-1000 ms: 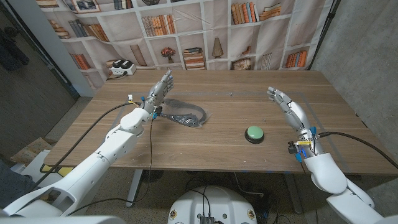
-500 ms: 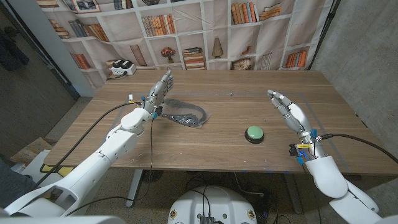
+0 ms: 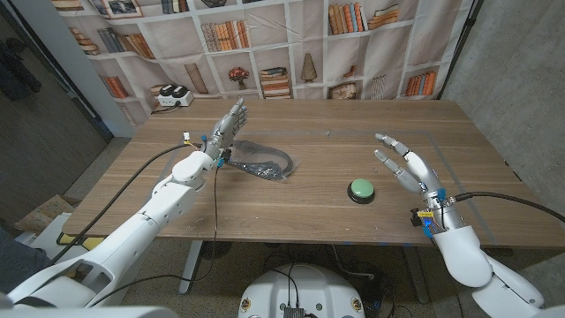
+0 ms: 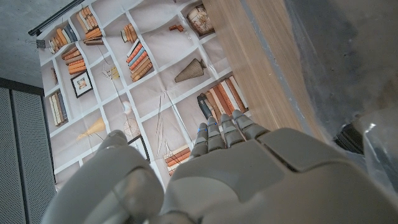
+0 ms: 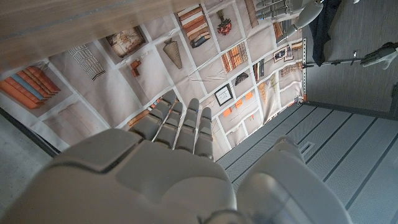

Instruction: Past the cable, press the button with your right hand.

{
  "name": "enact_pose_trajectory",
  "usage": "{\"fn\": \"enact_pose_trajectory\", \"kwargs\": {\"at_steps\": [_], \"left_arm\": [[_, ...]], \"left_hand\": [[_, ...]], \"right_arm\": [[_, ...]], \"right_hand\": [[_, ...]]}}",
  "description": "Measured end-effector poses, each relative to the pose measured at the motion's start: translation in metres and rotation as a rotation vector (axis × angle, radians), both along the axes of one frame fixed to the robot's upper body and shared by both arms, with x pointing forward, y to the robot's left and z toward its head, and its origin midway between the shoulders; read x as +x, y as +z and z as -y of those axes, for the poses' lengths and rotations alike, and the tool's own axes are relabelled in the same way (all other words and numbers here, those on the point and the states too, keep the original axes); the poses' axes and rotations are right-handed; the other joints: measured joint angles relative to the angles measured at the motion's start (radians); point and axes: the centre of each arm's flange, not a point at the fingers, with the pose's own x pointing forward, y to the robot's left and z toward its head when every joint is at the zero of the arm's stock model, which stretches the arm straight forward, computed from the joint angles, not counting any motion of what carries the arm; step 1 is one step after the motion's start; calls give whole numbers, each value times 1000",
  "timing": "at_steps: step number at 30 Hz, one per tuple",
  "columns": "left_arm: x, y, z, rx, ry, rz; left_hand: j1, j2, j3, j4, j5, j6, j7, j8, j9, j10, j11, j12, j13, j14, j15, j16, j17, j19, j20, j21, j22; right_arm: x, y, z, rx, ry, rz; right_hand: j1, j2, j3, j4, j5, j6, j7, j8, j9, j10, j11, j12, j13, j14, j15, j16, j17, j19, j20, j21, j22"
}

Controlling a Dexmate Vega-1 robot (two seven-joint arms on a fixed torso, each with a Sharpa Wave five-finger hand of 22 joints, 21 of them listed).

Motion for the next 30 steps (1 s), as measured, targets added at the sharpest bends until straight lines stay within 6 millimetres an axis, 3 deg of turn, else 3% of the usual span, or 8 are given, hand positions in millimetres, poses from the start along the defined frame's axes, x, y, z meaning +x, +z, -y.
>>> {"fn": "enact_pose_trajectory", "kwargs": {"at_steps": [30], "left_arm": [[10, 1, 7, -1, -47, 13]], "left_hand": [[4, 4, -3, 3, -4, 0, 0, -7, 0, 0, 0, 0, 0, -5, -5, -4, 0, -3, 0, -5, 0]], "right_arm": [[-13, -7, -14, -223, -221, 73]], "right_hand": [[11, 11, 4, -4, 11, 14, -14, 0, 0, 8, -8, -5, 0, 2, 2, -8, 0, 7, 7, -11, 0]]}}
